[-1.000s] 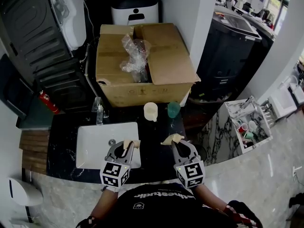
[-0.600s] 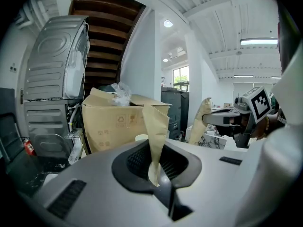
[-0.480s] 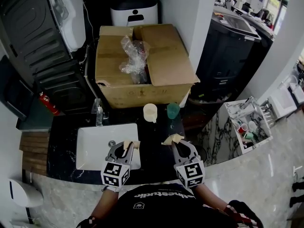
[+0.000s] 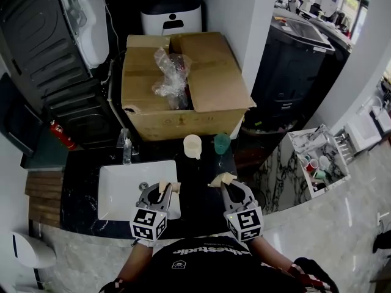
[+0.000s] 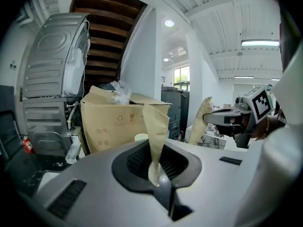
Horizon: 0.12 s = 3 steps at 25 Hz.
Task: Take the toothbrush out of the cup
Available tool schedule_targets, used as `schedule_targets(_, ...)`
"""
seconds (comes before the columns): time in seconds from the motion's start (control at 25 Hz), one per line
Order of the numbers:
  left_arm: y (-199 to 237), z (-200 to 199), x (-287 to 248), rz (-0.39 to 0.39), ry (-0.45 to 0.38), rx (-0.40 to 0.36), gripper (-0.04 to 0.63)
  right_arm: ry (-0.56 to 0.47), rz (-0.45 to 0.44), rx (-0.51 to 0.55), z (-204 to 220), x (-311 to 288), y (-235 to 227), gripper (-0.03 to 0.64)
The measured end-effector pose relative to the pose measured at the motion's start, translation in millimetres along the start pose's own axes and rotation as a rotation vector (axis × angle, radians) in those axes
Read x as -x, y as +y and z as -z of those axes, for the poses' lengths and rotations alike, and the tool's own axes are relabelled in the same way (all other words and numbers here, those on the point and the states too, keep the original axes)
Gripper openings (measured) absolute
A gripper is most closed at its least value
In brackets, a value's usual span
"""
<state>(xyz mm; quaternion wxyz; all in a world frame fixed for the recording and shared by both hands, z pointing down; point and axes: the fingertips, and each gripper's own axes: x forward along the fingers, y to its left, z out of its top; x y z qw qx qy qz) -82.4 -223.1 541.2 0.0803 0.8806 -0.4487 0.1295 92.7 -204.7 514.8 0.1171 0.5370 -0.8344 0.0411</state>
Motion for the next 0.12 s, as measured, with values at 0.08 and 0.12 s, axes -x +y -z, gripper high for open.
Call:
schedule_targets(0.08, 0.4, 0.8, 0.4, 0.002, 0.002, 0.010, 0.038, 0.004, 0.000, 0.001, 0.4, 0.4, 0.5, 0.038)
schedule_targets(0.12, 0.6, 1.0, 0.7, 0.004, 0.002, 0.014, 0.037, 0.002, 0.000, 0.001, -0.1, 0.5, 0.7, 0.038)
